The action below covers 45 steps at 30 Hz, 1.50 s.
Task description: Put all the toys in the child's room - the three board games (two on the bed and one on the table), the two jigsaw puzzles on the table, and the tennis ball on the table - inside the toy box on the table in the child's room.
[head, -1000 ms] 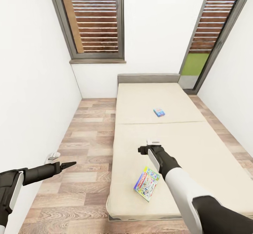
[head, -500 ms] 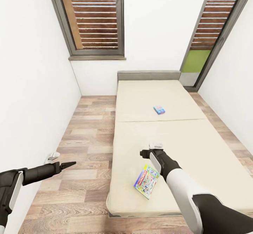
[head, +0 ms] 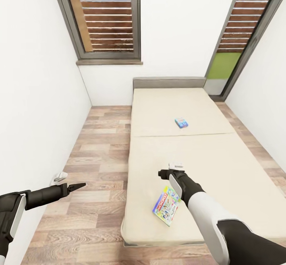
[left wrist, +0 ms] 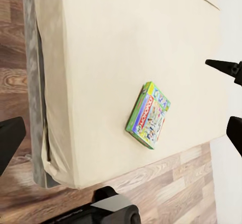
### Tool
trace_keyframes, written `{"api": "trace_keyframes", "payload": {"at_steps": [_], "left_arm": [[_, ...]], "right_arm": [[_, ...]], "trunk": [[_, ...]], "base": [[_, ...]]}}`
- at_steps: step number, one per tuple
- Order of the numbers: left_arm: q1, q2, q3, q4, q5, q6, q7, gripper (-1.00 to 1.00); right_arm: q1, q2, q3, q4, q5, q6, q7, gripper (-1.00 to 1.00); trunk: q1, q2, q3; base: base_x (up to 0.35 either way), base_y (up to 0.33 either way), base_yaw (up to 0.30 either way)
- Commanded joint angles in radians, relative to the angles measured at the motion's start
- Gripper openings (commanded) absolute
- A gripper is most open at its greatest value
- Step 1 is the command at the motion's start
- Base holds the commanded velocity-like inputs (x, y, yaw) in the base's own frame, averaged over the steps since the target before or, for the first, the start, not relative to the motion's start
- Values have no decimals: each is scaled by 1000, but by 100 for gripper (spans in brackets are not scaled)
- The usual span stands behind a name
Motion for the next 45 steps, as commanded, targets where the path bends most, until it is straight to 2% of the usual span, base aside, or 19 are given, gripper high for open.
{"api": "trace_keyframes", "payload": {"at_steps": [1, 45], "left_arm": [[-1, 0, 0, 0, 2, 9, -2, 100], [-1, 2, 0, 0, 1, 9, 2, 100]], "right_arm": [[0, 0, -1, -2, -8, 4, -5, 100], [0, -2, -1, -1, -7, -7, -6, 100]], "trunk": [[1, -2, -3], [1, -2, -75]], "base": [[135, 37, 0], [10, 3, 0]]}}
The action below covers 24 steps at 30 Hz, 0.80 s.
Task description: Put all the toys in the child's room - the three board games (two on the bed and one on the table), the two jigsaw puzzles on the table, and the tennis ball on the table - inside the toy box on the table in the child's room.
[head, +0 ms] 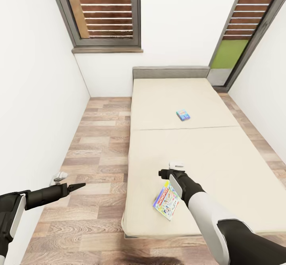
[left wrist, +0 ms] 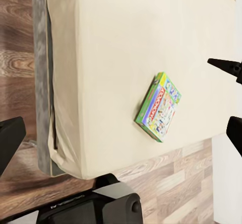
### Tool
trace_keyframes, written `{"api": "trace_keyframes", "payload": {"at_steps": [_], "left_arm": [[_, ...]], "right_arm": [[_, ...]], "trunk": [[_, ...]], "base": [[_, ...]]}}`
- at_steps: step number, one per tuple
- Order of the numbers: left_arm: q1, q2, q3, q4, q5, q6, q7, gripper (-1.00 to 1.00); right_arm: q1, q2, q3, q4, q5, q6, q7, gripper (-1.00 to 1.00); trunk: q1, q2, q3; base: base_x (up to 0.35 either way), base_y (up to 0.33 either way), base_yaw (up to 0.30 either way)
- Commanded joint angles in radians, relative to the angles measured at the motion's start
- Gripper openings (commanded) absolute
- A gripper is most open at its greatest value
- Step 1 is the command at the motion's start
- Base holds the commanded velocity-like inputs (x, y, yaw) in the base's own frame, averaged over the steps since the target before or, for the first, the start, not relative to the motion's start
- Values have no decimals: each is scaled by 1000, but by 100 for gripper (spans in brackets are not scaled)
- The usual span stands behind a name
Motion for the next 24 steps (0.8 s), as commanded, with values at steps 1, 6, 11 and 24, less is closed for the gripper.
{"api": "trace_keyframes", "payload": {"at_steps": [1, 6, 11, 24], "left_arm": [[-1, 0, 1, 0, 2, 9, -3, 100], [-1, 0, 2, 0, 2, 9, -4, 100], [-1, 0, 2, 0, 2, 9, -5, 100], [-1, 0, 1, 0, 2, 9, -1, 100]], "right_arm": [[-1, 0, 0, -2, -7, 5, -5, 100], [0, 0, 0, -2, -7, 5, -5, 100], [0, 0, 0, -2, -6, 5, -5, 100], [0, 0, 5, -2, 6, -47, -5, 100]], "trunk": [[0, -2, -3], [0, -2, -11], [0, -2, -20], [0, -2, -41]], "base": [[0, 0, 0], [0, 0, 0], [0, 0, 0], [0, 0, 0]]}}
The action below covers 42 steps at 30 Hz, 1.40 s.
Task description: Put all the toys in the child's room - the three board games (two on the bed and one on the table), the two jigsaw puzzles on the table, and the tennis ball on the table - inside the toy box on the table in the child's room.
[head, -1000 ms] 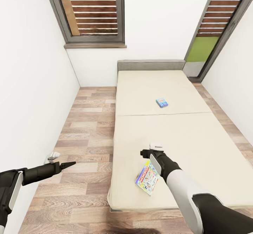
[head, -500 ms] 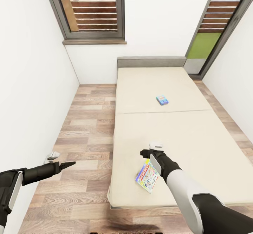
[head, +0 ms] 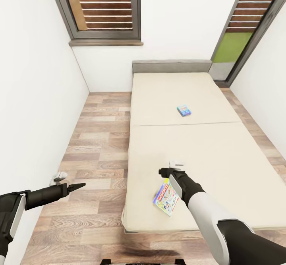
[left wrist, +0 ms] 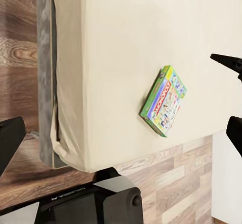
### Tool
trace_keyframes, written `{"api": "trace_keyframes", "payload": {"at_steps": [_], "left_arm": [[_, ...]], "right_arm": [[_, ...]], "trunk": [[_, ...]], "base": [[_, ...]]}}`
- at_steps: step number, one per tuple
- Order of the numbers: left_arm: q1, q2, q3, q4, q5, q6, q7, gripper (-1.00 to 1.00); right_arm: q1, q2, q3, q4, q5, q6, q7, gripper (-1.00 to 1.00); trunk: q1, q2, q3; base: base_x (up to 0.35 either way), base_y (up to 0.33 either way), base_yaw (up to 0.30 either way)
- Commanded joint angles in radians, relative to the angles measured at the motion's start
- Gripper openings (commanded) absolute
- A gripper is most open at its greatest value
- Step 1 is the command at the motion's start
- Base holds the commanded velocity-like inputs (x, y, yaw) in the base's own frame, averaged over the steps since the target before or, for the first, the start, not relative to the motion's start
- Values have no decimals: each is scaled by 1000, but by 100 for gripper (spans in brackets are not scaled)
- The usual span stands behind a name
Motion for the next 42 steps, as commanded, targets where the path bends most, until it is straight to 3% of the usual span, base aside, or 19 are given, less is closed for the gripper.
{"api": "trace_keyframes", "payload": {"at_steps": [1, 42], "left_arm": [[-1, 0, 1, 0, 2, 9, -2, 100], [-1, 0, 1, 0, 2, 9, 0, 100]], "right_arm": [[0, 0, 1, -2, -5, -9, -4, 100], [0, -1, 3, -2, -2, -40, -3, 100]], "trunk": [[0, -2, -3], [0, -2, -70]], "base": [[0, 0, 0], [20, -34, 0]]}}
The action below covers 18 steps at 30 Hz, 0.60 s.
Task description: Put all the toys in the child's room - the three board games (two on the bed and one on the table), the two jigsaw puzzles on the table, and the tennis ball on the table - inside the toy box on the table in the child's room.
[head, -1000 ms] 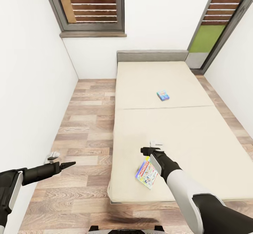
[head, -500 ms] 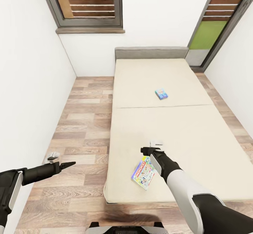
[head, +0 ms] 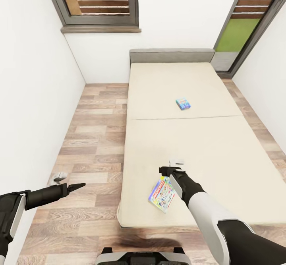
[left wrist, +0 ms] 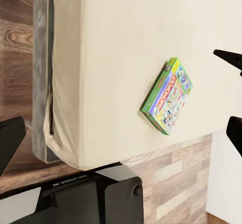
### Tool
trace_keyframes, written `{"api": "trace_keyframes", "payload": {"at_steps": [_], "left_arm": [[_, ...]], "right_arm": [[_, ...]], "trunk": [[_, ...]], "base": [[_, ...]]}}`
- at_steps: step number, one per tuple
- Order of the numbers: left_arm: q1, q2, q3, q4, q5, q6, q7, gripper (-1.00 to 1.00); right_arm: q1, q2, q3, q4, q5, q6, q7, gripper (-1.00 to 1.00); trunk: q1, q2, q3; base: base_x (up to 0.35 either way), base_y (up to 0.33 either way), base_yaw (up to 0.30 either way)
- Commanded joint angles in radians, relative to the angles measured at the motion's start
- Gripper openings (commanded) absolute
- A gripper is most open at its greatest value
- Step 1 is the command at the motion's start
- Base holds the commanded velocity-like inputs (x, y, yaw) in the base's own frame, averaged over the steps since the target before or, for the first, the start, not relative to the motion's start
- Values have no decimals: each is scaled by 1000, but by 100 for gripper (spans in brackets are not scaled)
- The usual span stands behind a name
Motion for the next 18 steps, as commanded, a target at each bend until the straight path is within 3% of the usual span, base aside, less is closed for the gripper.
{"api": "trace_keyframes", "payload": {"at_steps": [1, 6, 12, 18], "left_arm": [[-1, 0, 1, 0, 2, 9, -3, 100], [-1, 7, 8, -14, 3, 10, -11, 100], [1, 58, 63, -27, 14, 14, -51, 100], [6, 107, 125, -29, 7, 14, -255, 100]], "right_arm": [[0, 0, 0, -2, -5, 5, -4, 100], [0, 0, 0, -2, -5, 5, -4, 100], [0, 0, 0, -2, -5, 6, -5, 100], [0, 0, 0, -2, -5, 7, -4, 100]], "trunk": [[0, -2, -3], [0, -2, -11], [0, -2, -21], [0, -2, -31]], "base": [[0, 0, 0], [0, 0, 0], [0, 0, 0], [0, 0, 0]]}}
